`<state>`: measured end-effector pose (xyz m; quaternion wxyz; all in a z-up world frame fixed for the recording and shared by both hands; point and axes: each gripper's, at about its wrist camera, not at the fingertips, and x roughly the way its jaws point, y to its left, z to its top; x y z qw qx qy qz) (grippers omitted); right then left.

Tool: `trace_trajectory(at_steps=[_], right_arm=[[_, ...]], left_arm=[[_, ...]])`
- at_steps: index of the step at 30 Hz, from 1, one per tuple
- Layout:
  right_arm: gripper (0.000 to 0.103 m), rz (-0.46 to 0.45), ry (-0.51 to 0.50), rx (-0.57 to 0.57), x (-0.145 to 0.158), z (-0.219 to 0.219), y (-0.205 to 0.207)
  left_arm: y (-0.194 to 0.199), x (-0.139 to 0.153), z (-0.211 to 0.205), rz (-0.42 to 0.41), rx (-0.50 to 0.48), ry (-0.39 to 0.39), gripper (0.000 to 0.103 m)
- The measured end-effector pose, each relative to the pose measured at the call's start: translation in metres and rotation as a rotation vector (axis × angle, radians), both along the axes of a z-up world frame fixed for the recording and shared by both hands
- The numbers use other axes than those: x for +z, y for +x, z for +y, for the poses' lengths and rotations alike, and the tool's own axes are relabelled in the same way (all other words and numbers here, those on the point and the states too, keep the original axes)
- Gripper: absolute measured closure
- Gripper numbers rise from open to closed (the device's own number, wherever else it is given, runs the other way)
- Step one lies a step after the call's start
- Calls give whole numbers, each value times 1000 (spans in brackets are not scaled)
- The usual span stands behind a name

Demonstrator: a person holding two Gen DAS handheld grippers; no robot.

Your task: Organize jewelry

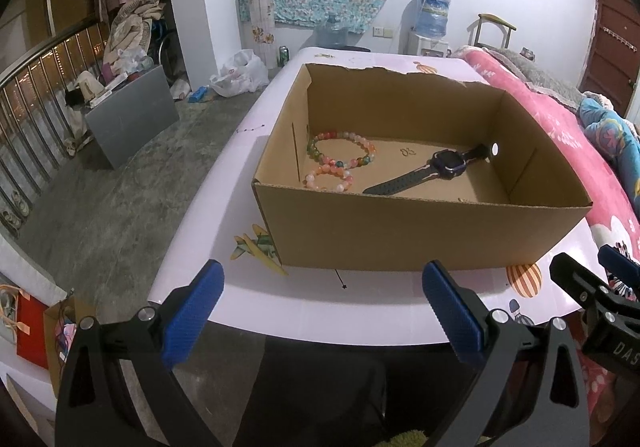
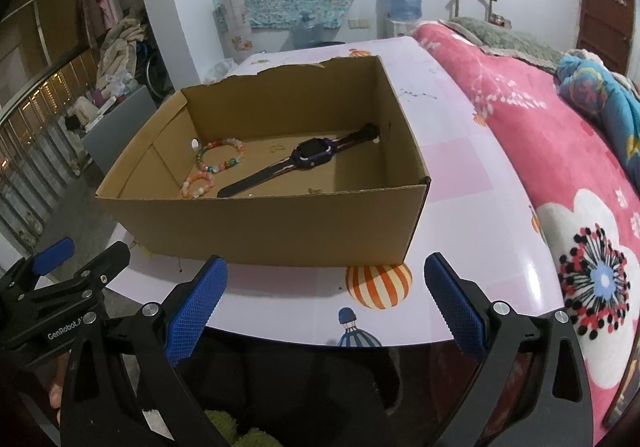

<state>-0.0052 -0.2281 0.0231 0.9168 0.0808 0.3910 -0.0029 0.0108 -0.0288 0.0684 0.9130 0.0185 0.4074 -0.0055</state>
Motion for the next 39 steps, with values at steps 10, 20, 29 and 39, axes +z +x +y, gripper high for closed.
trace_trajectory(at_steps=[10,20,29,39], right_arm=[[8,7,-8,11,-1,5,1],[8,7,-10,14,-1,6,2],[8,7,-12,14,-1,6,2],[8,7,-12,18,-2,7,1]], left_arm=[[0,-1,1,5,3,-7,5],[0,-3,3,13,11,-16,6],[0,-3,3,14,10,-16,6],[0,-3,4,14,13,-15,6]])
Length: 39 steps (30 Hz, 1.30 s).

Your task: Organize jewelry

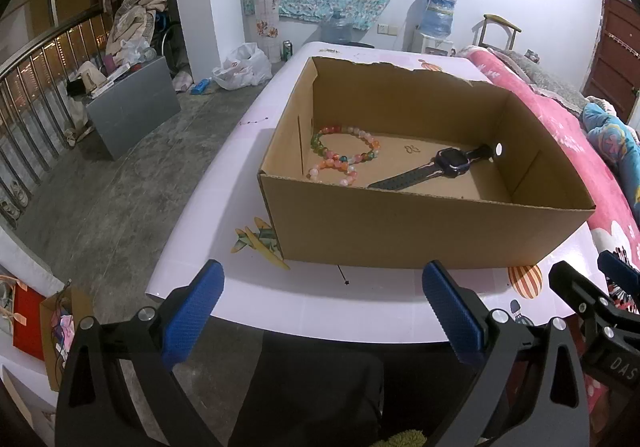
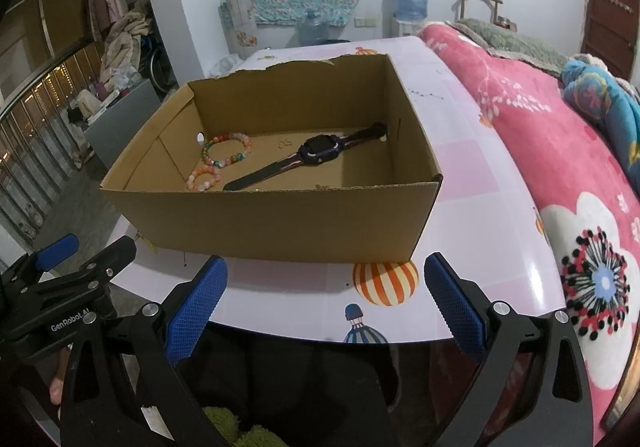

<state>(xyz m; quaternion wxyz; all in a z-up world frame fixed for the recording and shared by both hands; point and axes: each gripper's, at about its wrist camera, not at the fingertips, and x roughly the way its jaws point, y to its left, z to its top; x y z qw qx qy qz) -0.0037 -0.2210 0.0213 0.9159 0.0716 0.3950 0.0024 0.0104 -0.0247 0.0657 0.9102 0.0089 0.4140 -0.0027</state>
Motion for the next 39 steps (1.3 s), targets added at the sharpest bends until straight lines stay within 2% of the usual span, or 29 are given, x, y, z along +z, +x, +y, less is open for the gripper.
trace_trajectory(at_steps=[39], right_arm=[[8,5,-2,10,-1,2,0]], left_arm=[[-3,0,4,3,-3,6,6]])
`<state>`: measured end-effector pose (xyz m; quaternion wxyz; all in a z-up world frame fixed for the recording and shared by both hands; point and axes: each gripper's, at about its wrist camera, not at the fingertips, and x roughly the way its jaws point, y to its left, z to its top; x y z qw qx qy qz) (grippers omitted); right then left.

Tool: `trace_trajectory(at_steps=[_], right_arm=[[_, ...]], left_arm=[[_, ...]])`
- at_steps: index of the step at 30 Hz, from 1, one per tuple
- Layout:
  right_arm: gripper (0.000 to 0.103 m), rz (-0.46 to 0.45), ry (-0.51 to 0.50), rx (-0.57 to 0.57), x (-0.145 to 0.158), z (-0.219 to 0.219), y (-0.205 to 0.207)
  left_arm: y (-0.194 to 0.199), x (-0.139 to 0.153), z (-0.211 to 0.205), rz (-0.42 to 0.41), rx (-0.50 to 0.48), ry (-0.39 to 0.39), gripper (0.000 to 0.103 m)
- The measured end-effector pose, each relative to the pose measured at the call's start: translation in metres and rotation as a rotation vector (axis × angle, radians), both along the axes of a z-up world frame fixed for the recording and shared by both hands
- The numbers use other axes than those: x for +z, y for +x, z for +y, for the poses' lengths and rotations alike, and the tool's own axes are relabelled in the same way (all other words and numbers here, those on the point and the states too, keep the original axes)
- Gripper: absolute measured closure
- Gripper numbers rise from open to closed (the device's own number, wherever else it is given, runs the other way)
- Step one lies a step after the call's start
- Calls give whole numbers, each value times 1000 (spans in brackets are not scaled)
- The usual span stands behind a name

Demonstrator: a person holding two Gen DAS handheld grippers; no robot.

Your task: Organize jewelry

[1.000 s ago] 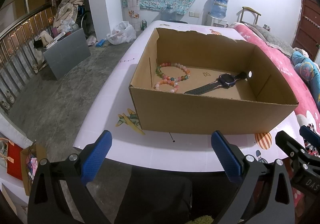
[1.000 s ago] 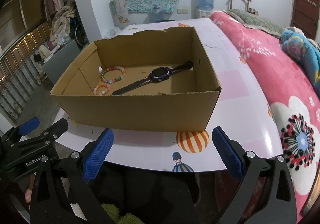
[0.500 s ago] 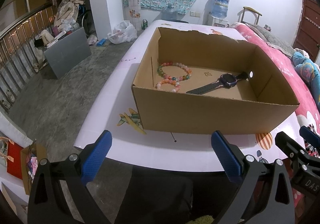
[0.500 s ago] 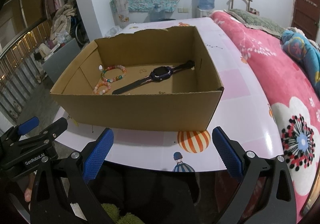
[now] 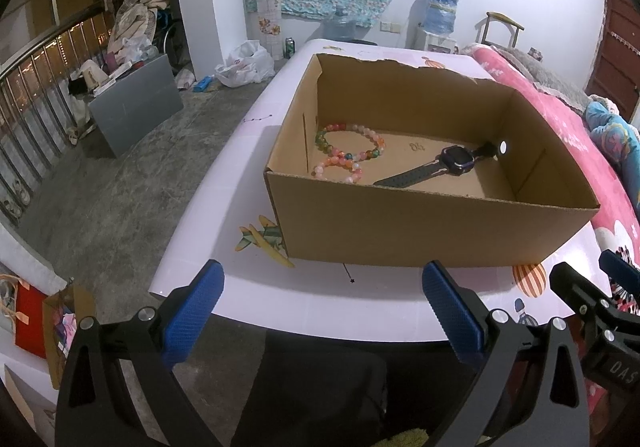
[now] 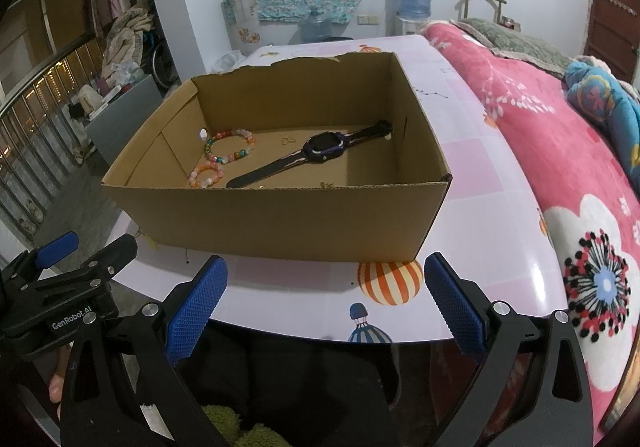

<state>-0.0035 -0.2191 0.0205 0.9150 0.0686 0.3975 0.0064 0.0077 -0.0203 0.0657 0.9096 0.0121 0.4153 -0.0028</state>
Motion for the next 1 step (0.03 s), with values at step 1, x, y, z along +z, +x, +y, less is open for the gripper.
trace_trajectory(at_steps=[1], right_arm=[[8,0,0,0,0,0,0]], left_arm=[[-1,-1,2,-1,0,1,6]])
